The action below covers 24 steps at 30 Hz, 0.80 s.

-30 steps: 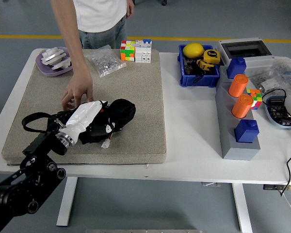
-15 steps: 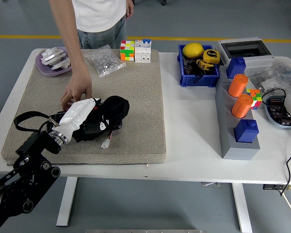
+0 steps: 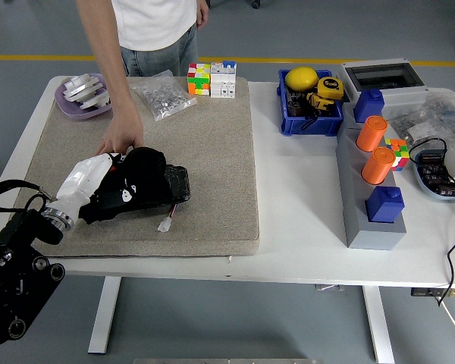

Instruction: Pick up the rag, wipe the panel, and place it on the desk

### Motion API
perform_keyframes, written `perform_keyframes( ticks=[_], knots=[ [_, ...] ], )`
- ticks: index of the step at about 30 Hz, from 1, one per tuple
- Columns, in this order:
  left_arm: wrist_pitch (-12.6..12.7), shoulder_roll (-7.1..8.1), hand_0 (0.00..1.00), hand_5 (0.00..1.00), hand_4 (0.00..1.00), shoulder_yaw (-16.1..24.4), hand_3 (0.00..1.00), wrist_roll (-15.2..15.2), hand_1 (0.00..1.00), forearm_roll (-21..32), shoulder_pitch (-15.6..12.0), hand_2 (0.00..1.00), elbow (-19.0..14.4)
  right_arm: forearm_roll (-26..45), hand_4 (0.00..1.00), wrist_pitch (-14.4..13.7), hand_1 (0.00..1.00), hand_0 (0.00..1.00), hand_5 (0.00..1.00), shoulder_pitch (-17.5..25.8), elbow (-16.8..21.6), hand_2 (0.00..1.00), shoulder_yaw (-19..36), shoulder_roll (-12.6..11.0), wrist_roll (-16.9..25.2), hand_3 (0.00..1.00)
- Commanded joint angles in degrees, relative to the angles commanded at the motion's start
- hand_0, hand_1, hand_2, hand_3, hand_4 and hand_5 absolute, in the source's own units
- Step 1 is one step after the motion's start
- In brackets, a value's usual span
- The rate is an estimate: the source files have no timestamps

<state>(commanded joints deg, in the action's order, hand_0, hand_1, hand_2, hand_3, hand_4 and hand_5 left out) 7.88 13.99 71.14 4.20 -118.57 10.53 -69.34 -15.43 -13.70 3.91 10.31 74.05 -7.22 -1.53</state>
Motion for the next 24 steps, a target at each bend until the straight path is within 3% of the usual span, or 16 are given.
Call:
perform_keyframes(
  ticks=[24],
  knots=[
    [0.13, 2.36, 0.268, 0.002, 0.571, 11.55, 0.529, 0.23, 0.337, -1.38, -6.92, 0.548, -0.50, 1.13, 0.981, -0.19, 0.673, 0.813, 0.455, 0.34, 0.00, 0.681, -0.85, -0.02, -0.08, 0.596]
  ],
)
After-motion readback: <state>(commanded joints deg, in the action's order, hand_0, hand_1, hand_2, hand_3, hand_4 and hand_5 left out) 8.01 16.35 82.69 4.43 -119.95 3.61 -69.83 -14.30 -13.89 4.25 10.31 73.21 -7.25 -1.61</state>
